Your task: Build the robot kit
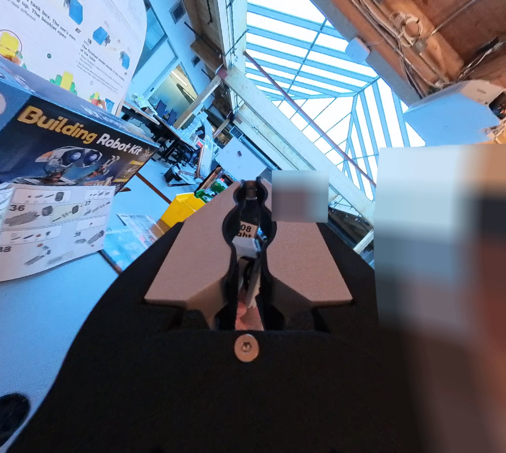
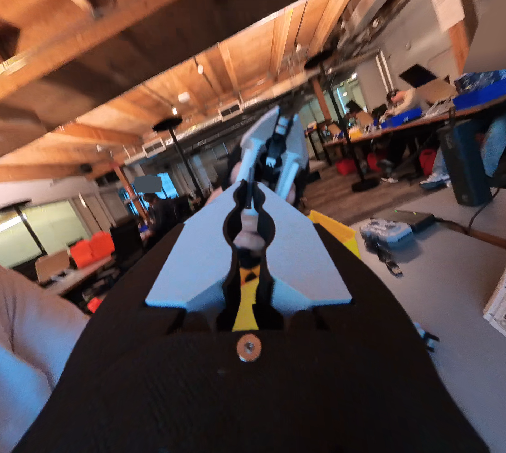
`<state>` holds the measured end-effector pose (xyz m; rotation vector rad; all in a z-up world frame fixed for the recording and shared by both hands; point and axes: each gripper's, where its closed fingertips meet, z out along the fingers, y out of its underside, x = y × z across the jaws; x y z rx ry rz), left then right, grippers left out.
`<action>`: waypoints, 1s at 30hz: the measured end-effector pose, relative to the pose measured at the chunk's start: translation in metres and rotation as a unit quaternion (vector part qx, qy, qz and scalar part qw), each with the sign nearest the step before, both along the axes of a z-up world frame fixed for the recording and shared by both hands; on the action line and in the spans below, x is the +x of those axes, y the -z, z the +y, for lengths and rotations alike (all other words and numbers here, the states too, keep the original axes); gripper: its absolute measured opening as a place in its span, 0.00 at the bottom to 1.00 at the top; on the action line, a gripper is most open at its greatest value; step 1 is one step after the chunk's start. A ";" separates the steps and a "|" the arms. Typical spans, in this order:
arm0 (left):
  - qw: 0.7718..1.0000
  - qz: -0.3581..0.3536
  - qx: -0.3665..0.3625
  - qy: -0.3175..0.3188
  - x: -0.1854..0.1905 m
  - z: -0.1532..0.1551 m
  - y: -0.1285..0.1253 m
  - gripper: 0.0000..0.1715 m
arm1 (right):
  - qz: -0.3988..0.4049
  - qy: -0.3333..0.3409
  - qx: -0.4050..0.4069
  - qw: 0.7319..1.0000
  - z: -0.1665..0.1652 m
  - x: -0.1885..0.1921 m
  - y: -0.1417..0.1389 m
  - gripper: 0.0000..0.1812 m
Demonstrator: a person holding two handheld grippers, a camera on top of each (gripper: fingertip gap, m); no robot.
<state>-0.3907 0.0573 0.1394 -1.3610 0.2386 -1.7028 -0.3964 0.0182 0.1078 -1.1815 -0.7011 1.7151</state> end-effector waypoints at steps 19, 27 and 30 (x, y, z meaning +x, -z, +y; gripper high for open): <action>0.998 -0.037 -0.007 -0.045 0.036 0.025 0.008 0.03 | 0.078 0.058 -0.111 0.989 0.047 0.030 -0.001 0.01; 0.998 -0.039 -0.012 -0.044 0.042 0.025 0.009 0.03 | 0.091 0.070 -0.105 0.988 0.048 0.034 -0.005 0.01; 0.998 -0.038 -0.010 -0.041 0.044 0.024 0.009 0.02 | 0.102 0.082 -0.108 0.985 0.051 0.038 -0.006 0.01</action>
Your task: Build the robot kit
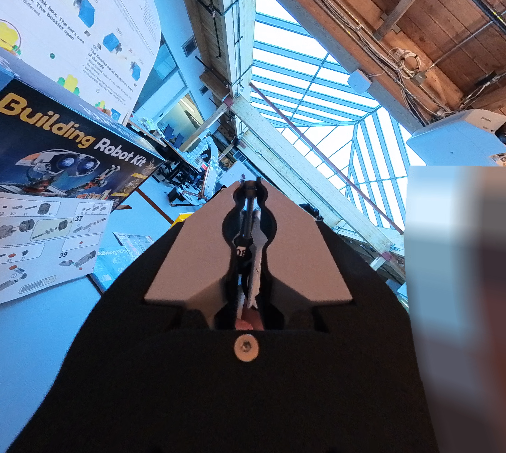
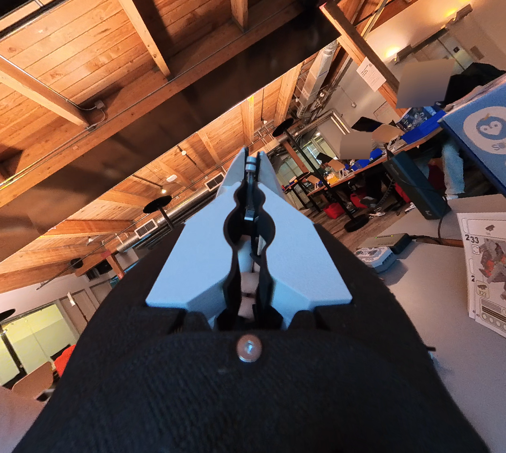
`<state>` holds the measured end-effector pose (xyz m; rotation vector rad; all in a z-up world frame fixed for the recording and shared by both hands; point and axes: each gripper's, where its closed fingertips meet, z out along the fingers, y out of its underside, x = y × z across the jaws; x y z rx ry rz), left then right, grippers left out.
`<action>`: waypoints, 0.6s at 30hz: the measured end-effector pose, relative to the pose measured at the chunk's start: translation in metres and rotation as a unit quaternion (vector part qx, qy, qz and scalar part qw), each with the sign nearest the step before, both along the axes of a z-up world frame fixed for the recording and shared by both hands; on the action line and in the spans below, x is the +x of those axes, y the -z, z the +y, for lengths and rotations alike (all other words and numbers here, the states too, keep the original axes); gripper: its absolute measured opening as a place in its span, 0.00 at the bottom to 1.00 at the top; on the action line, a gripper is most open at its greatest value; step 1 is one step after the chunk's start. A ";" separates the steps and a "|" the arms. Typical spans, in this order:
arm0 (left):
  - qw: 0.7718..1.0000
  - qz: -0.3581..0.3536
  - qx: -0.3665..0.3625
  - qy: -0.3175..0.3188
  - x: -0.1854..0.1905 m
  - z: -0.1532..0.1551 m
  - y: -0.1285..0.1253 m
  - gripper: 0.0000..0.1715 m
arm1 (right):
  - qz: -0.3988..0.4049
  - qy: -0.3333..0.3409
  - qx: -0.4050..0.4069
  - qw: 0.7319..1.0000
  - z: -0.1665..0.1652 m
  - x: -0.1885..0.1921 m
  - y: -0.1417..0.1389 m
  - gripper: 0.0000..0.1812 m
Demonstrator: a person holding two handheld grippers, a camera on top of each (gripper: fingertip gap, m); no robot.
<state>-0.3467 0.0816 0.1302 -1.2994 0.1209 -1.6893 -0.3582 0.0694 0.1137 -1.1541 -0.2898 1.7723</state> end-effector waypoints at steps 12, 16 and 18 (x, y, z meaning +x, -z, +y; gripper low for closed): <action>0.999 -0.025 0.020 -0.040 0.018 0.004 0.000 0.02 | 0.078 0.038 -0.036 0.996 0.005 0.017 -0.001 0.01; 0.998 -0.030 0.026 -0.048 0.026 0.004 0.002 0.02 | 0.111 0.024 -0.054 0.992 0.007 0.024 -0.003 0.01; 0.998 -0.034 0.031 -0.044 0.025 0.003 0.000 0.02 | 0.108 0.021 -0.045 0.993 0.006 0.023 -0.005 0.01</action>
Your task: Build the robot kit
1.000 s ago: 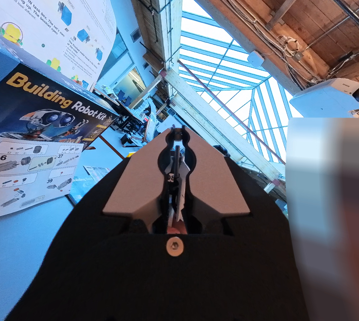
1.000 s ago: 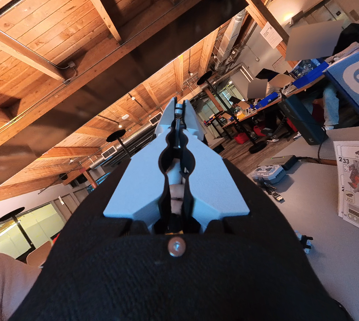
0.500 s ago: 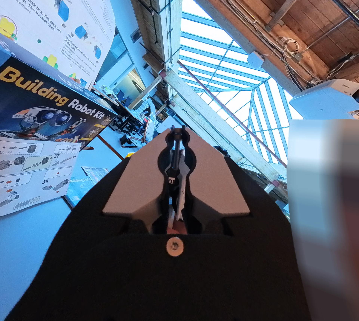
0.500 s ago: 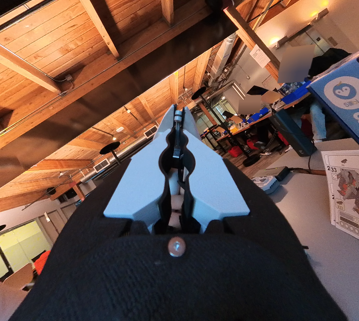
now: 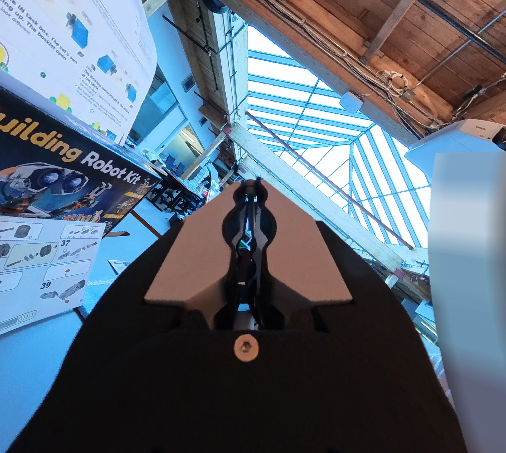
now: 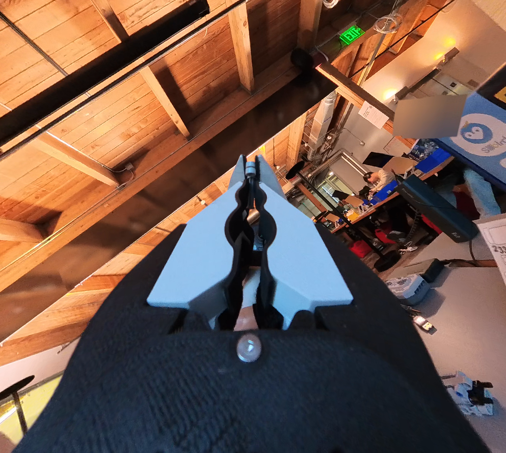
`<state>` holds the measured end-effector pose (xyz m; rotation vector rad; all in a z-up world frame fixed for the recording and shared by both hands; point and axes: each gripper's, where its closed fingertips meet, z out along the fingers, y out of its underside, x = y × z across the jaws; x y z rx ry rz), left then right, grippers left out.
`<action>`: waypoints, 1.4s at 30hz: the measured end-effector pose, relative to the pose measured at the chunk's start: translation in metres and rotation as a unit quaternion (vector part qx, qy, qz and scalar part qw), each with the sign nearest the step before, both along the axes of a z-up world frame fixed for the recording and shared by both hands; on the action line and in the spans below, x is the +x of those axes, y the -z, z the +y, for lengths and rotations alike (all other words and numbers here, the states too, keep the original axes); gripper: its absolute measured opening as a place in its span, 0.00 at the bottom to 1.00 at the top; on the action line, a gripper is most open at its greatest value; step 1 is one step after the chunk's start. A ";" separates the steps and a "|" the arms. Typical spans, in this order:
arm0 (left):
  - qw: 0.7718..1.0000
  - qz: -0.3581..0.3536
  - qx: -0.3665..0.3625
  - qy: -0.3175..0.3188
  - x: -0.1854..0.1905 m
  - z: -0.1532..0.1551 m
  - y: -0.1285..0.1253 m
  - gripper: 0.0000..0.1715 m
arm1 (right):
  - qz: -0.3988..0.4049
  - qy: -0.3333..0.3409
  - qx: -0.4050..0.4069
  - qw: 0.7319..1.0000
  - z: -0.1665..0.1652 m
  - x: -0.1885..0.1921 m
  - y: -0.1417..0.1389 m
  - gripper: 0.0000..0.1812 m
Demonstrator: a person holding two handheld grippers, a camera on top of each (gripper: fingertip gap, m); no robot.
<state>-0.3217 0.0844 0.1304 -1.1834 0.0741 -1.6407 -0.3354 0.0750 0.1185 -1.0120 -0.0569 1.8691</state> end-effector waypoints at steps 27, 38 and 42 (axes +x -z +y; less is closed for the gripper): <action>0.972 0.190 0.132 0.027 0.013 -0.034 -0.004 0.00 | -0.010 -0.018 0.135 0.991 -0.016 0.011 -0.035 0.01; 0.961 0.244 0.113 0.059 -0.013 -0.045 0.003 0.01 | -0.111 -0.011 0.208 0.972 -0.010 0.004 -0.030 0.19; 0.952 0.271 0.112 0.088 -0.011 -0.052 0.012 0.01 | -0.164 -0.110 0.234 0.952 -0.024 -0.002 -0.028 0.18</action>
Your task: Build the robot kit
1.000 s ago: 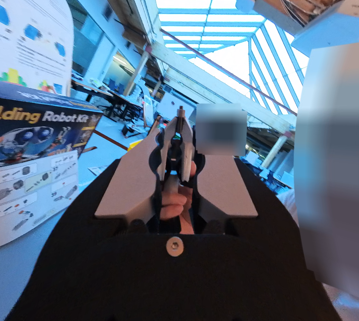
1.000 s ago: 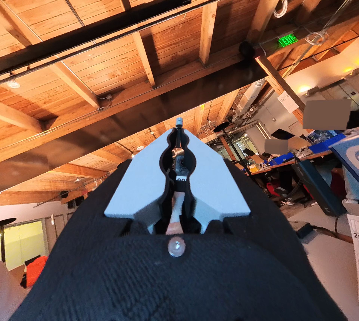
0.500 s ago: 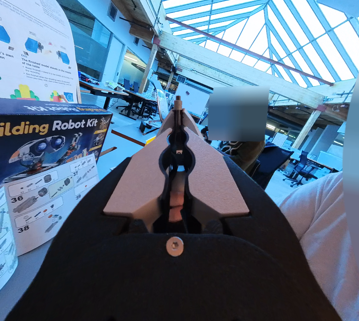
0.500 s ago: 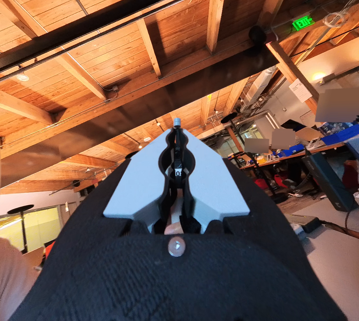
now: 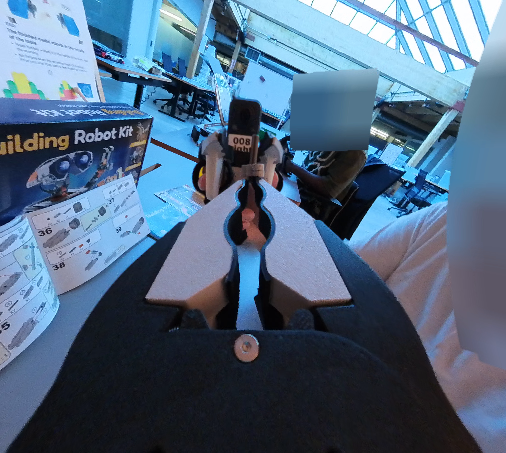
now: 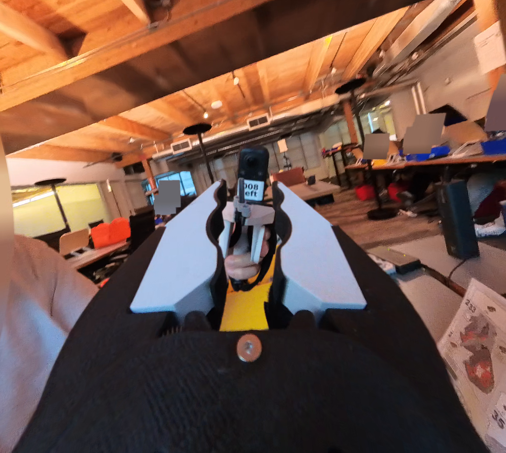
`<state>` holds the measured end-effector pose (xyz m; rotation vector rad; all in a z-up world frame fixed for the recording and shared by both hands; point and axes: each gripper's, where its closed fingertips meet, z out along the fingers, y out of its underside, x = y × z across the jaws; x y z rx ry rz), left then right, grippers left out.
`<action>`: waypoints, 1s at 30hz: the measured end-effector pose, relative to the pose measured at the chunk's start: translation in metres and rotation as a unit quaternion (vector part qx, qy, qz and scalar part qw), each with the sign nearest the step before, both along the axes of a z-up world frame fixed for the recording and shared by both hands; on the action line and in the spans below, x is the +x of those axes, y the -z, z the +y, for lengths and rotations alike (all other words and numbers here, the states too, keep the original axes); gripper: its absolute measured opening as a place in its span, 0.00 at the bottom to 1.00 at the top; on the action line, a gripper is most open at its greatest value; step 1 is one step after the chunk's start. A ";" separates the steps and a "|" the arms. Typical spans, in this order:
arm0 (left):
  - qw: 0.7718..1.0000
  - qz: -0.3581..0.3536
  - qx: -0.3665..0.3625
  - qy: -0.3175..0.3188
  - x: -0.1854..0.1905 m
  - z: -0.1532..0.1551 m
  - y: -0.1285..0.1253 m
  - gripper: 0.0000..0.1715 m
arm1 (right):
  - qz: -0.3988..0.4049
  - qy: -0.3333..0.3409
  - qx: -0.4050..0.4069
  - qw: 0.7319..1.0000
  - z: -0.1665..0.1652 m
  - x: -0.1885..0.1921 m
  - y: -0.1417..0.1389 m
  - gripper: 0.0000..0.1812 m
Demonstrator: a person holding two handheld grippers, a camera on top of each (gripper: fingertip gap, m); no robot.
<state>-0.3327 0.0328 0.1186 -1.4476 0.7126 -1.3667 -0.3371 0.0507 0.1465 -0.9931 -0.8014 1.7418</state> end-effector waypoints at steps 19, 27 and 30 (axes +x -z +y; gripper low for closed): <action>0.999 0.006 0.038 -0.023 -0.017 -0.007 -0.008 0.13 | -0.113 -0.018 0.049 0.992 -0.014 -0.017 0.024 0.01; 0.996 0.078 0.034 -0.026 -0.004 -0.002 0.015 0.00 | -0.127 -0.035 0.036 0.991 -0.017 -0.021 0.028 0.01; 0.996 0.084 0.029 -0.028 -0.005 0.000 0.019 0.01 | -0.138 -0.029 0.035 0.989 -0.015 -0.023 0.032 0.01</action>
